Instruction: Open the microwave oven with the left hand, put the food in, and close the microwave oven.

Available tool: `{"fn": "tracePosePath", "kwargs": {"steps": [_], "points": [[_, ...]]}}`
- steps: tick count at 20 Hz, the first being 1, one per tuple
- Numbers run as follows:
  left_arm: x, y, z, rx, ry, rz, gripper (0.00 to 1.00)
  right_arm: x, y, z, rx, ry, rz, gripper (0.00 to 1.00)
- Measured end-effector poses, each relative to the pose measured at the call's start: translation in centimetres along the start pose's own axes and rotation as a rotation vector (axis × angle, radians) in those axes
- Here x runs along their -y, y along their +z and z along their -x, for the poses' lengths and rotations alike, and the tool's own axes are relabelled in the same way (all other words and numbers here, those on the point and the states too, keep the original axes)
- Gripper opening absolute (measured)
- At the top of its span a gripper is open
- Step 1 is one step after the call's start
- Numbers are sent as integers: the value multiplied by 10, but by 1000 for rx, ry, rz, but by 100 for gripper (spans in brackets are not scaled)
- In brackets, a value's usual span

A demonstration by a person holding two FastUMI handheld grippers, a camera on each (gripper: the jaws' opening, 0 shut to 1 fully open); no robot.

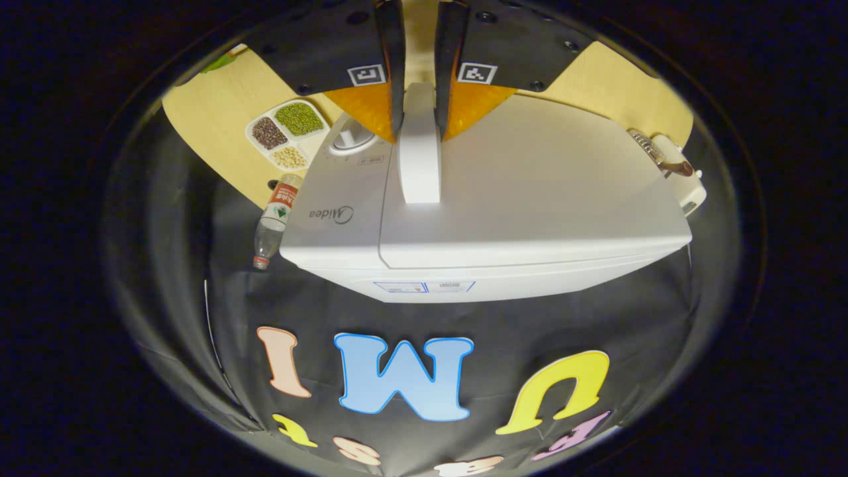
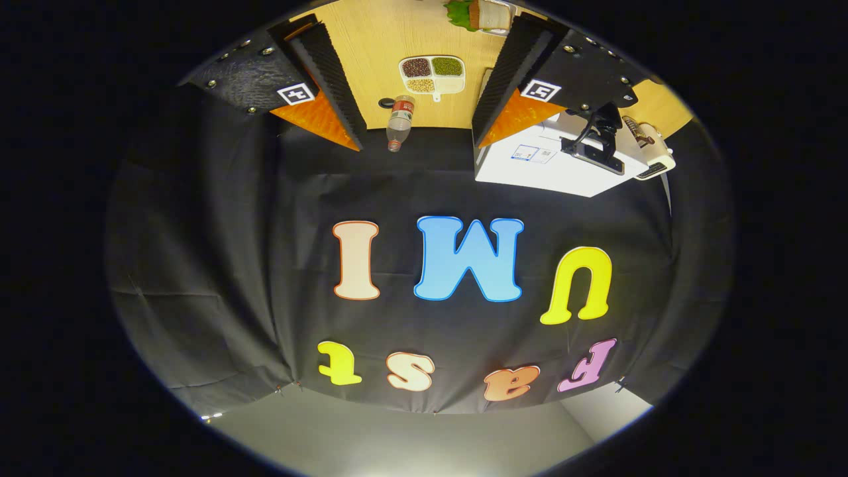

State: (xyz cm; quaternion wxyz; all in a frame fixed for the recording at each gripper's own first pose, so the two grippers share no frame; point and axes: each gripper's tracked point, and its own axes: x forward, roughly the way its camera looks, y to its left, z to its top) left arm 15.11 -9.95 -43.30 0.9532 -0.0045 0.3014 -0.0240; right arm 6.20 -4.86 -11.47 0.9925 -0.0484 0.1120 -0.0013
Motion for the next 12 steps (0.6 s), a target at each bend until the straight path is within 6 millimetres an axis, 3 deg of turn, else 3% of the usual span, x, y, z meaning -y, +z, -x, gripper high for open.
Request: {"fn": "tracePosePath", "kwargs": {"steps": [1, 2, 3, 6, 12], "points": [[0, 1, 0, -7, -6, -9, 19, 1, 0, 1, 2, -1, 5, 97], [-1, -3, 0, -14, -9, -11, 19, 2, 1, 2, 5, 0, 2, 96], [-1, -1, 2, -17, -19, -12, 13, 2, 0, 4, 5, 0, -5, 97], [0, -3, 5, -39, -77, 5, 13, 0, -2, 6, 0, 8, -21, 97], [-9, -38, 74, -66, -138, -13, 13, -17, -15, 14, -21, 43, -35, 96]]}}
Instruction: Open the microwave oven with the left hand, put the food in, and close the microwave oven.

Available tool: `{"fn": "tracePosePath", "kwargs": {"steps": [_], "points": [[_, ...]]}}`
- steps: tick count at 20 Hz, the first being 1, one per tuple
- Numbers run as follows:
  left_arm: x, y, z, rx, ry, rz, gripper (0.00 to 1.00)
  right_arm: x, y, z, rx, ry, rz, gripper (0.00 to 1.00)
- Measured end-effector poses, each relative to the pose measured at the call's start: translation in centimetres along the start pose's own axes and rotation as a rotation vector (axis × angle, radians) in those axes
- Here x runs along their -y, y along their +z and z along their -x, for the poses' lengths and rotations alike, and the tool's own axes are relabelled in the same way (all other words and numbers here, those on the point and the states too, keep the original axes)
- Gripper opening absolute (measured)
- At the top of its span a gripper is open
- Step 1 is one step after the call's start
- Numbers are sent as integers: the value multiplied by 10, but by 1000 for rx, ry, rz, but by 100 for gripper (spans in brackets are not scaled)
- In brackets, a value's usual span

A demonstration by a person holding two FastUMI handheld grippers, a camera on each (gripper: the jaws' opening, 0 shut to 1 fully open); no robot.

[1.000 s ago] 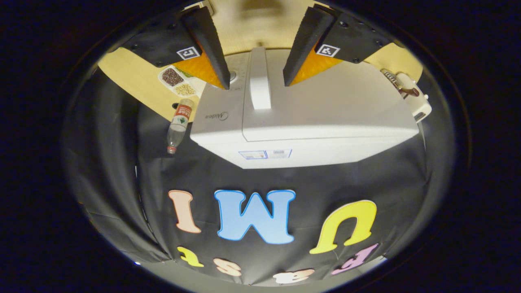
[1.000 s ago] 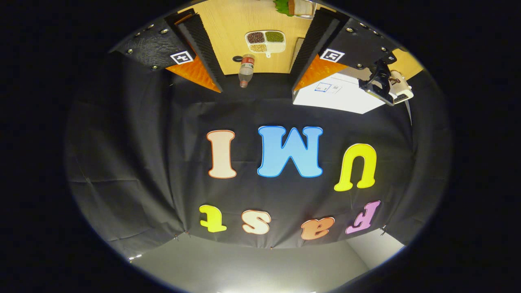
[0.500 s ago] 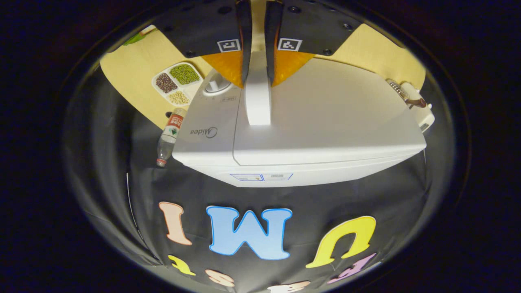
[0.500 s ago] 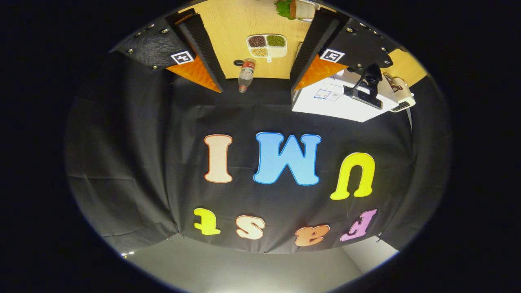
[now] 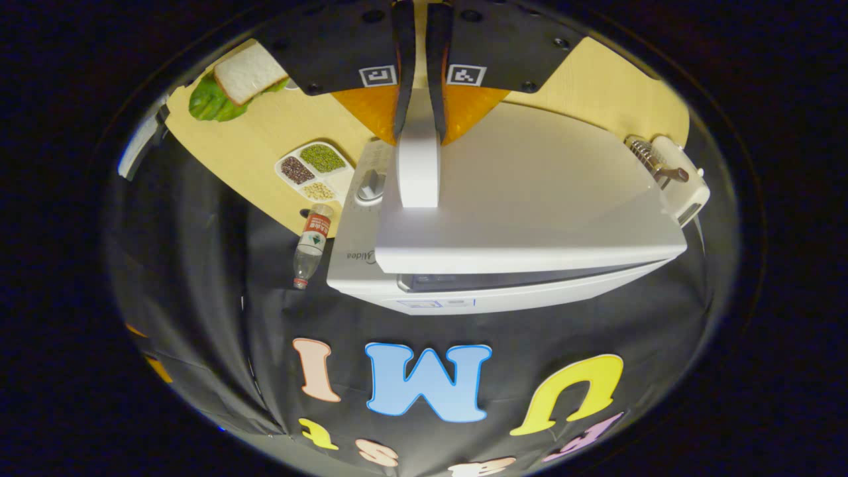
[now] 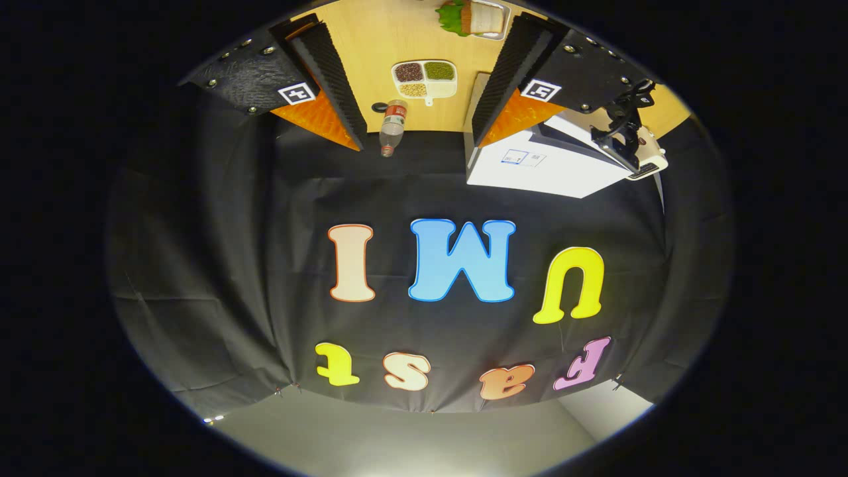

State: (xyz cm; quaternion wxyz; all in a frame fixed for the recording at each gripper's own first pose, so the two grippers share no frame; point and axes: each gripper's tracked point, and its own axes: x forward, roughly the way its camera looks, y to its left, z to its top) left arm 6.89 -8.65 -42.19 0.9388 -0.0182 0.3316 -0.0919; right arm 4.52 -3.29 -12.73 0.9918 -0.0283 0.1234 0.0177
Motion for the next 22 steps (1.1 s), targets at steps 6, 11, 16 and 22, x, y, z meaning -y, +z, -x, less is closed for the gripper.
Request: {"fn": "tracePosePath", "kwargs": {"steps": [6, 11, 16, 22], "points": [[-16, -28, 57, -32, -25, -26, 13, -32, 8, 15, 22, 54, -3, 96], [-52, -58, 120, -57, -56, -58, 13, -61, 5, 31, 28, 75, 5, 96], [-87, -79, 160, -60, -80, -70, 13, -94, 2, 42, 26, 88, -5, 96], [-138, -98, 199, -66, -93, -101, 13, -132, 1, 50, 29, 101, -6, 96]]}}
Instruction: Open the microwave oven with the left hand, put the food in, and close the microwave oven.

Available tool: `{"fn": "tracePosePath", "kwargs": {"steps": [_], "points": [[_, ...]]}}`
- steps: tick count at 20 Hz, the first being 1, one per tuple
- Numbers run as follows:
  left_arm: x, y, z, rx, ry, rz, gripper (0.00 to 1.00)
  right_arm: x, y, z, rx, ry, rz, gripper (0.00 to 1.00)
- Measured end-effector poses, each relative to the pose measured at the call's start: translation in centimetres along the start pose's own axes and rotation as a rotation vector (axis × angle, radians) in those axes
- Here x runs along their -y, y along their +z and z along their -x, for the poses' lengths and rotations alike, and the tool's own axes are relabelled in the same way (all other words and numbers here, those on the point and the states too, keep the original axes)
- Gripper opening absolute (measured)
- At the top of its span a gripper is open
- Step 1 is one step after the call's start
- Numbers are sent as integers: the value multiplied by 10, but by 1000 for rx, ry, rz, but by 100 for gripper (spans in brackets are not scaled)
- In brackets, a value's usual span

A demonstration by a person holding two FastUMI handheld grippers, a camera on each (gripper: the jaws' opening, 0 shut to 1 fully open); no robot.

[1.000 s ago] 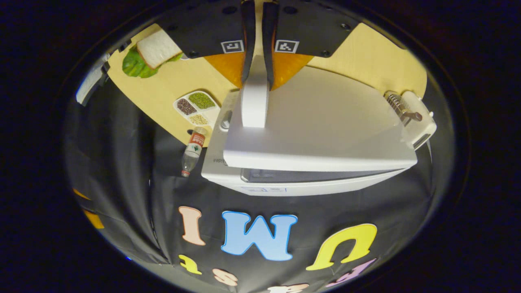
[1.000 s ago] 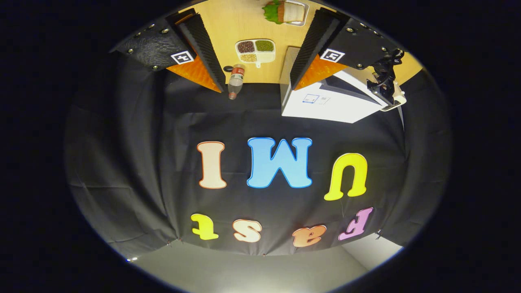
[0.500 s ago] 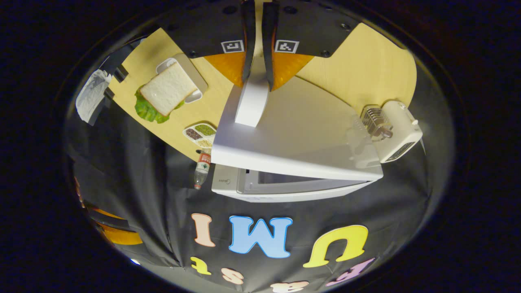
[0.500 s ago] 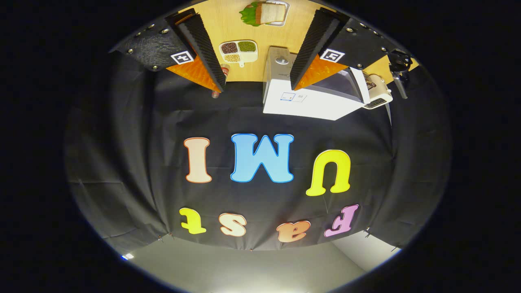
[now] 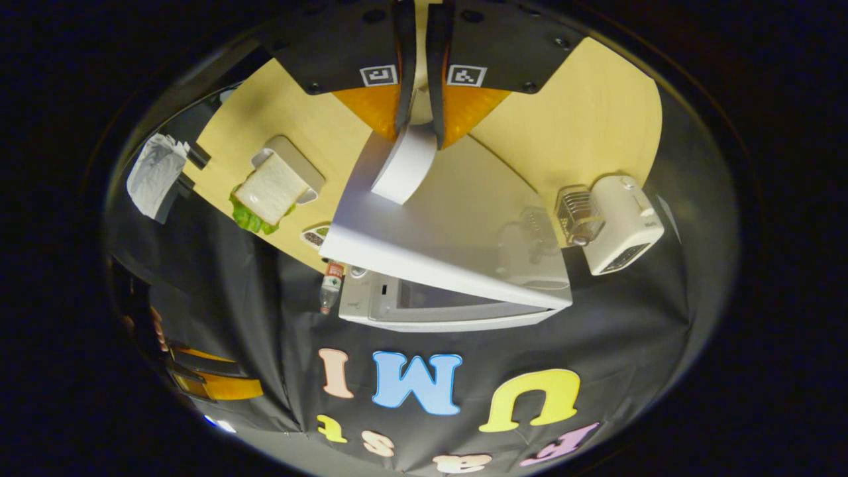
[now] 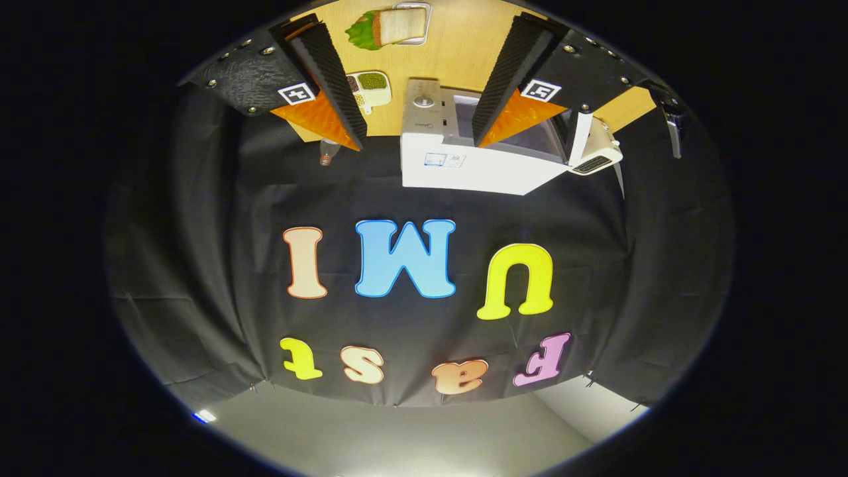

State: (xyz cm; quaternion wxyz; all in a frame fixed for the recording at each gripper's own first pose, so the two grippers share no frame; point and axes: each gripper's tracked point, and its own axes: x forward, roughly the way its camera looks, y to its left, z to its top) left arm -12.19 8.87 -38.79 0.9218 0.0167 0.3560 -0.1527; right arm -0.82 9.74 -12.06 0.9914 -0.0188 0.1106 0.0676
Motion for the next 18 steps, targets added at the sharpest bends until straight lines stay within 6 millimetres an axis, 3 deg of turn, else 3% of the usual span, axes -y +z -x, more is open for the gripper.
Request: {"fn": "tracePosePath", "kwargs": {"steps": [6, 11, 14, 18], "points": [[-85, -29, 48, -3, 100, 39, 13, -28, -5, 5, -10, 22, 6, 96], [-149, -39, 67, 12, 141, 82, 13, -46, -9, 6, -28, 45, 2, 96], [-167, -43, 74, 12, 132, 111, 13, -49, -13, 7, -38, 45, -10, 96], [-170, -47, 80, 15, 123, 101, 13, -40, -19, 7, -57, 29, -24, 97]]}}
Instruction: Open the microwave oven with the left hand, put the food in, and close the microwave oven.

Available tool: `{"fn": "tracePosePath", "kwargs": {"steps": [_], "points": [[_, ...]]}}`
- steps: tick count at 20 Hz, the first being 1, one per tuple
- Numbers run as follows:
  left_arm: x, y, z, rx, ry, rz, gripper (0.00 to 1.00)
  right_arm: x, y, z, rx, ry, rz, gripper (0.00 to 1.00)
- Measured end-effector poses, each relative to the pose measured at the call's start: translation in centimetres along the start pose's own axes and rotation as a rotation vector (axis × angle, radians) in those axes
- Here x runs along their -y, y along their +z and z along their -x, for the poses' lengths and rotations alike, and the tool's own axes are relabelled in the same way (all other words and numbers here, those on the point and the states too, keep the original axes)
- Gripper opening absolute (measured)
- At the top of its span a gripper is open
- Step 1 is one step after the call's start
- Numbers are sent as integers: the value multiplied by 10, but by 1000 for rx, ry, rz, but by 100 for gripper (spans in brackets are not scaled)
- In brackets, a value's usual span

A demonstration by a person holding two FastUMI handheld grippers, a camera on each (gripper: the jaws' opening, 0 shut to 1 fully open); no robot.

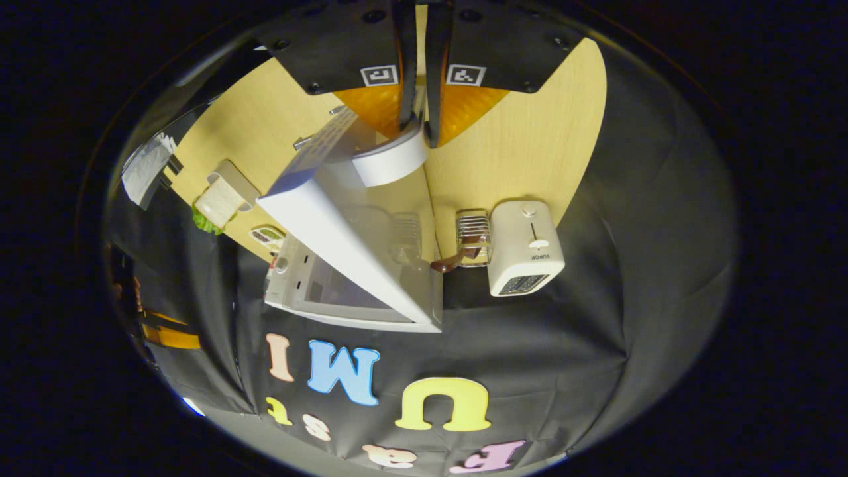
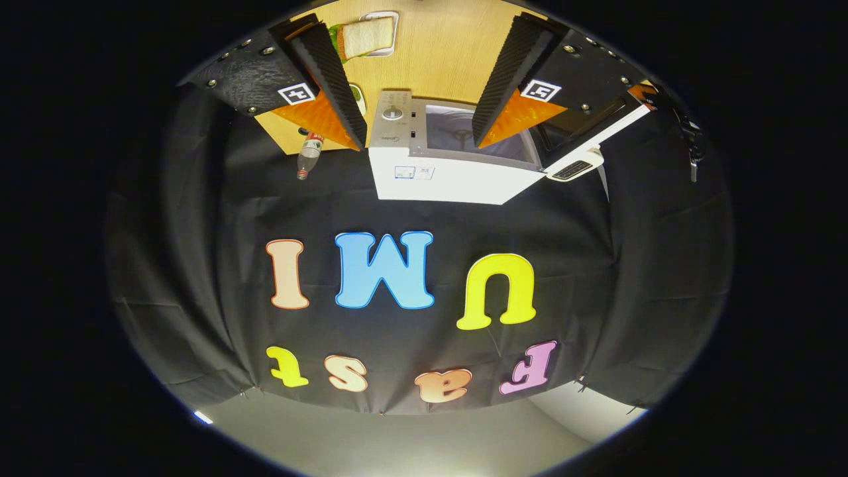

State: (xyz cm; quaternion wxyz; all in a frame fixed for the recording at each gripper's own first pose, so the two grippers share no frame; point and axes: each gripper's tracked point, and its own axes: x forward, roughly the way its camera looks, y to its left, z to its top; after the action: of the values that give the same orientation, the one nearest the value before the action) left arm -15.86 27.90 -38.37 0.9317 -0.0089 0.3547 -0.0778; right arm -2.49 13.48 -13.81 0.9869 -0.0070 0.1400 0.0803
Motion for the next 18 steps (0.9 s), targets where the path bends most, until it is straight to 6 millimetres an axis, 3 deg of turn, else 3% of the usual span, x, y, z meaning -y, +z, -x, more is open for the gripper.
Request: {"fn": "tracePosePath", "kwargs": {"steps": [4, 6, 7, 8, 11, 13, 15, 18], "points": [[1, -1, 0, 0, -6, 31, 14, 28, -8, -1, -25, -42, 2, 97], [-3, -4, 3, 5, 6, 42, 22, 45, -15, -1, -44, -64, 8, 97], [-8, -2, 12, 9, 20, 41, 29, 55, -19, -2, -53, -79, 9, 97], [-15, -2, 16, 10, 45, 38, 22, 63, -24, -3, -66, -90, 6, 97], [-34, 9, 38, 44, 132, 60, 25, 87, -45, -6, -114, -108, -5, 97], [-33, 25, 61, 81, 186, 49, 27, 107, -70, -10, -174, -127, -12, 97], [-28, 56, 87, 170, 240, 42, 25, 122, -98, -12, -246, -124, -38, 97], [-22, 119, 129, 323, 301, 105, 24, 136, -149, -13, -382, -107, -94, 96]]}}
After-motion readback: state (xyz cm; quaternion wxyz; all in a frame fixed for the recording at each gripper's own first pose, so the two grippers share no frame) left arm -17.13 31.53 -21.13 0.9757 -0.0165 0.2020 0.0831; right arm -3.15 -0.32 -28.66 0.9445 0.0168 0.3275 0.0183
